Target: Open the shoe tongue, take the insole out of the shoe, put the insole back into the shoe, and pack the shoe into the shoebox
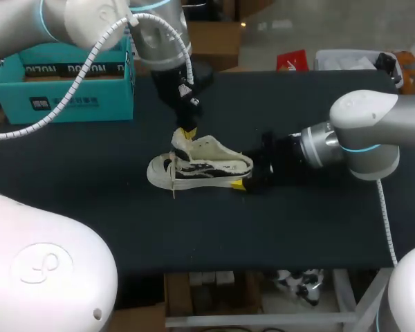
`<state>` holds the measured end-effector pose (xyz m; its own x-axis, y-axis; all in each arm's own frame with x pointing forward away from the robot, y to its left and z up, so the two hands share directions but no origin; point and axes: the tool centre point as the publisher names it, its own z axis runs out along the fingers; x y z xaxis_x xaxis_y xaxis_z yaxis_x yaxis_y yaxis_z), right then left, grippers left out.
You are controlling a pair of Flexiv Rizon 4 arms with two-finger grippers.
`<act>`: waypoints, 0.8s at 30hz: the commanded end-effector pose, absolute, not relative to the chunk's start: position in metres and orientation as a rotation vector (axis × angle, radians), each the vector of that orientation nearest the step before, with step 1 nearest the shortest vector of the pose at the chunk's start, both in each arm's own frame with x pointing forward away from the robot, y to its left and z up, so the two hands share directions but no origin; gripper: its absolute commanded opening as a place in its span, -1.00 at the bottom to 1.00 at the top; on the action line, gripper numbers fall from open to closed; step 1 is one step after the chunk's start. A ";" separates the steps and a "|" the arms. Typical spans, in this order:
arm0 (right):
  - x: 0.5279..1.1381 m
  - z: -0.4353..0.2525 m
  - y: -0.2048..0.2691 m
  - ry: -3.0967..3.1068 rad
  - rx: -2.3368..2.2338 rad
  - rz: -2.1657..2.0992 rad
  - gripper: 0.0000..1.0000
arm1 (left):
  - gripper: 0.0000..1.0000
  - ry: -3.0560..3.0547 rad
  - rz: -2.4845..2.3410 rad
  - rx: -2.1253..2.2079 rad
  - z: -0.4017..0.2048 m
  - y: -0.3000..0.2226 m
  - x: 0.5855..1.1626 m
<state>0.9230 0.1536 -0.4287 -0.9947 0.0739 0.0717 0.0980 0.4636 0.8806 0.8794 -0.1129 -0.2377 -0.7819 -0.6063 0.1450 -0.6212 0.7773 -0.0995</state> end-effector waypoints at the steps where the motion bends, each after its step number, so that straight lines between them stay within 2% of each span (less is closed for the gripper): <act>1: 0.923 -0.433 0.153 -2.665 -0.156 -1.614 -1.00 | -1.00 -2.845 0.126 0.983 -0.237 -0.116 0.885; 9: 0.923 -0.433 0.153 -2.665 -0.156 -1.614 -1.00 | -1.00 -2.833 0.114 0.983 -0.239 -0.120 0.891; 19: 0.923 -0.433 0.153 -2.665 -0.156 -1.614 -1.00 | -1.00 -2.996 0.133 0.386 -0.259 -0.128 0.894; 24: 0.923 -0.433 0.153 -2.665 -0.156 -1.614 -1.00 | -1.00 -3.008 0.111 0.472 -0.258 -0.129 0.900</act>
